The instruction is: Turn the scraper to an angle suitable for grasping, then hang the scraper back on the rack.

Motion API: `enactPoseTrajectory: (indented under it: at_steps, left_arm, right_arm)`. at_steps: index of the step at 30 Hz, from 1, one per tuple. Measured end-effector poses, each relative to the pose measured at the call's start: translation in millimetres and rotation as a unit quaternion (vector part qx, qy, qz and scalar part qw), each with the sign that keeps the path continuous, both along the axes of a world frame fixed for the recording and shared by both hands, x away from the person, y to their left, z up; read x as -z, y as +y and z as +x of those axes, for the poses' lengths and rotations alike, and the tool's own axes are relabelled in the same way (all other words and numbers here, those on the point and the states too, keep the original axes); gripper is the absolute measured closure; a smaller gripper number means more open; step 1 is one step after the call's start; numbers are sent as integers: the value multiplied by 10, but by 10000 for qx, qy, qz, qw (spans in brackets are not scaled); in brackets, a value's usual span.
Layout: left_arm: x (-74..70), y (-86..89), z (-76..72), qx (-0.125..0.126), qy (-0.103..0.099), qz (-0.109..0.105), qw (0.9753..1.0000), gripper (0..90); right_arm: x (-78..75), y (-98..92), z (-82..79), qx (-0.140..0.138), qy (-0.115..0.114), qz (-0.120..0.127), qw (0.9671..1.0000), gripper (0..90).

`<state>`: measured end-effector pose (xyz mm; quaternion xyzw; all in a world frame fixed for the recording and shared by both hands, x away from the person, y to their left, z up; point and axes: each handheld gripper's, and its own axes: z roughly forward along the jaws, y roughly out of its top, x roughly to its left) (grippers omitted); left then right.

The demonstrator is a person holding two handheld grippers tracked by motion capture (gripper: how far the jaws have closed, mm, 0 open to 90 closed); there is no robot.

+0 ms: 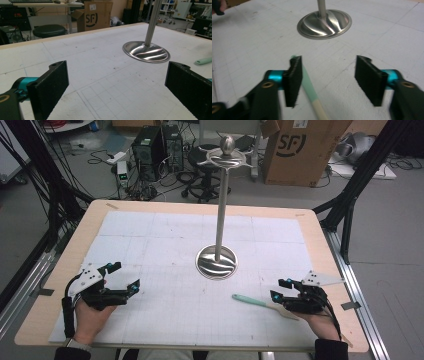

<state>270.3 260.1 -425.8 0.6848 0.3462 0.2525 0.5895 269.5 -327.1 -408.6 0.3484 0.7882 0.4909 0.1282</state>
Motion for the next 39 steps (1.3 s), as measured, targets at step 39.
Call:
enactPoseTrajectory:
  at_steps: [39]
  left_arm:
    - [1,-47,21,-13,-4,-31,10000,57]
  right_arm:
    - [-120,555,387,-2153,1378,-3443,9034,285]
